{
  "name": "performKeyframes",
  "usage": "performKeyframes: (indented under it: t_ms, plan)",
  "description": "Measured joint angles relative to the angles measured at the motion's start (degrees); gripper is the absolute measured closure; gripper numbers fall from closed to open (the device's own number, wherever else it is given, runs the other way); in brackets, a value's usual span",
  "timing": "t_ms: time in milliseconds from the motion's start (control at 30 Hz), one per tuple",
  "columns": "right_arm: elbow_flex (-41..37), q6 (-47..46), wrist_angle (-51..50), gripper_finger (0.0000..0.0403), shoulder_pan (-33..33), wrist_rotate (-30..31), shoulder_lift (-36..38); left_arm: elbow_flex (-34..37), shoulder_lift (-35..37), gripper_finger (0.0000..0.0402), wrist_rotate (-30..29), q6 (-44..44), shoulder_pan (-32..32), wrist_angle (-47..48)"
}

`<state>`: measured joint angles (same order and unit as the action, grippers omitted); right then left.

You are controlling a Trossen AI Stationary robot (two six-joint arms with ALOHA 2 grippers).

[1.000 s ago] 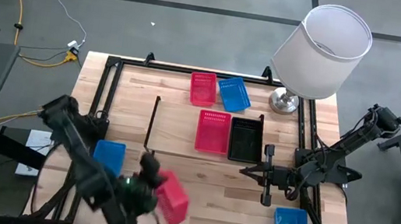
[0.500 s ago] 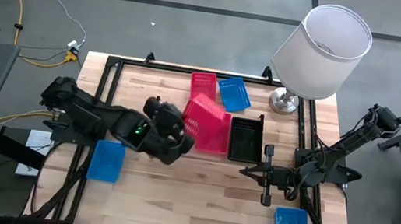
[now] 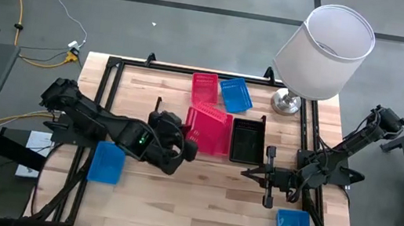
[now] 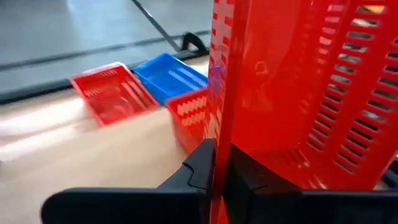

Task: Stack baskets on shelf by color
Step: Stack the bottom red bin on the red bin on the shelf

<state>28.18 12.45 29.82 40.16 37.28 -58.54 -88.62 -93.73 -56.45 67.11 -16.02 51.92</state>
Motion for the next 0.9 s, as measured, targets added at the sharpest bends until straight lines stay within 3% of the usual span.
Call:
performKeyframes:
  t_ms: [300, 900]
  plan:
    - [0.00, -0.38, 0.04, 0.0403, 0.00, 0.02, 0.00, 0.00, 0.00, 0.0385, 0.31, -0.31, -0.86, -2.23]
    - [0.02, -1.05, -0.13, 0.0403, 0.00, 0.02, 0.00, -0.02, -4.52, 0.0385, 1.86, -1.84, 3.70, -4.44]
